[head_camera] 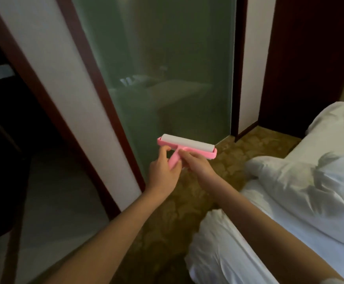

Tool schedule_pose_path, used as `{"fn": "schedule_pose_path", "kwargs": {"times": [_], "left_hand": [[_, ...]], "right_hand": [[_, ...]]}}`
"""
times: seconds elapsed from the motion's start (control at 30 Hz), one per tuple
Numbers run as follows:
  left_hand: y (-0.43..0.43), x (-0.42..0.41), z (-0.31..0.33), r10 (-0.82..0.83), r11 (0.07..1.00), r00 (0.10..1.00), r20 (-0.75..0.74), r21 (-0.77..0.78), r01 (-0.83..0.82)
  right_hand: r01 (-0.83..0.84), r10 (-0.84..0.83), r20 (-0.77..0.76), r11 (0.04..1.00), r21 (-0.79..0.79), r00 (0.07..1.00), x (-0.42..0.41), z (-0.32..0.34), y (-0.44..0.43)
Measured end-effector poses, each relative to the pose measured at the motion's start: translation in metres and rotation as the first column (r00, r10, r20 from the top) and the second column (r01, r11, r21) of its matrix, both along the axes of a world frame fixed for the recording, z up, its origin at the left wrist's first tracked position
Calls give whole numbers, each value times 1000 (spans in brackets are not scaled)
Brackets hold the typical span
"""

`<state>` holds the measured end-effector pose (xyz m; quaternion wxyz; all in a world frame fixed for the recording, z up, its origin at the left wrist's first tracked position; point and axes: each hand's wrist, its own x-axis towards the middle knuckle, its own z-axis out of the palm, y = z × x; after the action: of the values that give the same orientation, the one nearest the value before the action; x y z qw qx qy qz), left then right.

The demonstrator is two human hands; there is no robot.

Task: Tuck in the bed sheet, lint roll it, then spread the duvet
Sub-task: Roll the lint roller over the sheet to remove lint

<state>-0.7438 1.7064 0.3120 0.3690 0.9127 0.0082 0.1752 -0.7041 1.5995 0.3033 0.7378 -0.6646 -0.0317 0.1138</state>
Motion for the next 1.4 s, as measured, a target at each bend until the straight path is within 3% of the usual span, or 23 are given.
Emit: {"fn": "schedule_pose_path", "kwargs": {"times": [0.37, 0.53, 0.67, 0.9, 1.03, 1.4], "left_hand": [[24, 272, 30, -332, 939, 942, 44, -81, 334], [15, 389, 23, -497, 857, 864, 76, -116, 503], [-12, 475, 20, -660, 743, 748, 61, -88, 663], [-117, 583, 18, -855, 511, 517, 33, -115, 852], [-198, 643, 15, -884, 453, 465, 55, -150, 879], [-402, 838, 10, -918, 385, 396, 26, -179, 905]], "right_hand": [[382, -373, 137, 923, -42, 917, 239, 21, 27], [565, -558, 122, 825, -31, 821, 337, 20, 21], [691, -685, 99, 719, -66, 722, 397, 25, -4], [860, -855, 105, 498, -106, 508, 479, 21, -96], [895, -889, 133, 418, -159, 439, 537, 24, -173], [910, -920, 91, 357, -210, 382, 730, 17, -365]]}}
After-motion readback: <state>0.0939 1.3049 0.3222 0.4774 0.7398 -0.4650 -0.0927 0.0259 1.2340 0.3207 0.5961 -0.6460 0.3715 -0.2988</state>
